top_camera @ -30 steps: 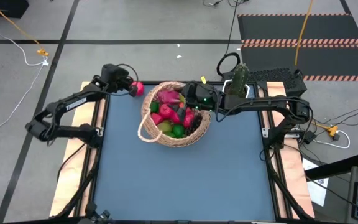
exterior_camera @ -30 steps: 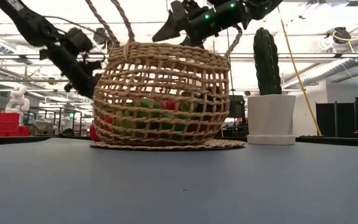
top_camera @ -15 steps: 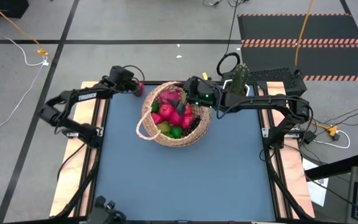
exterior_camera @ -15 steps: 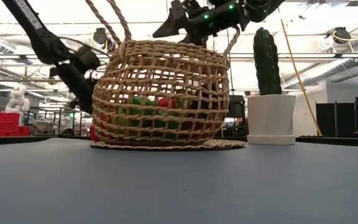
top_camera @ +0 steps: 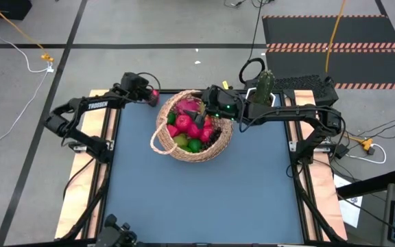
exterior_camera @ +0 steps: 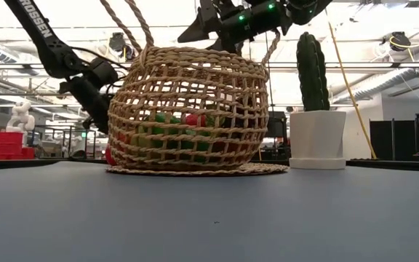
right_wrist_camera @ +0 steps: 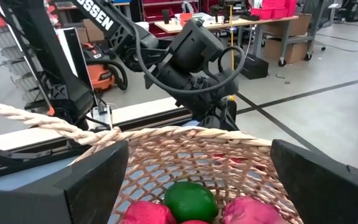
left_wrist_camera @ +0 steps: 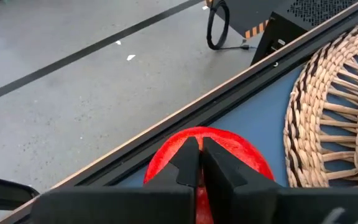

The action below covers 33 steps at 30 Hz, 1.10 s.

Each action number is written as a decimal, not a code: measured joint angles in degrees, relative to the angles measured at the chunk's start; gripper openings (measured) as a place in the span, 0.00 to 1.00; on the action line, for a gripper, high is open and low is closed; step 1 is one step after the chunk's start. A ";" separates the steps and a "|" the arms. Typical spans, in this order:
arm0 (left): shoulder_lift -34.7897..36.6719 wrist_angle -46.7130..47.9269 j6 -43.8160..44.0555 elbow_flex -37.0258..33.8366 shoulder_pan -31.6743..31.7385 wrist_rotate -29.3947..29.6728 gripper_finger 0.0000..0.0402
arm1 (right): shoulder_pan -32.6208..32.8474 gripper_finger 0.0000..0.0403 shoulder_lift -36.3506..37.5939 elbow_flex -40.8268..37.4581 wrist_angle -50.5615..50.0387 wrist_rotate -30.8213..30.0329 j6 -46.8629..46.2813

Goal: Build produce basket
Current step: Put the apple into the brown basket

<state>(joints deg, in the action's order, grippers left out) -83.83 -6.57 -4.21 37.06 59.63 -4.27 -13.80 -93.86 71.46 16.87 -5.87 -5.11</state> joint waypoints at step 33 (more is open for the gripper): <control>68.77 16.71 8.97 0.04 -30.37 -16.79 0.01 | 29.36 0.97 -0.03 0.05 25.21 -4.39 27.52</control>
<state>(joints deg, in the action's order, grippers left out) -15.06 10.14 4.76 37.10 29.26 -21.06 15.55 -93.89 71.51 42.08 -10.26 22.40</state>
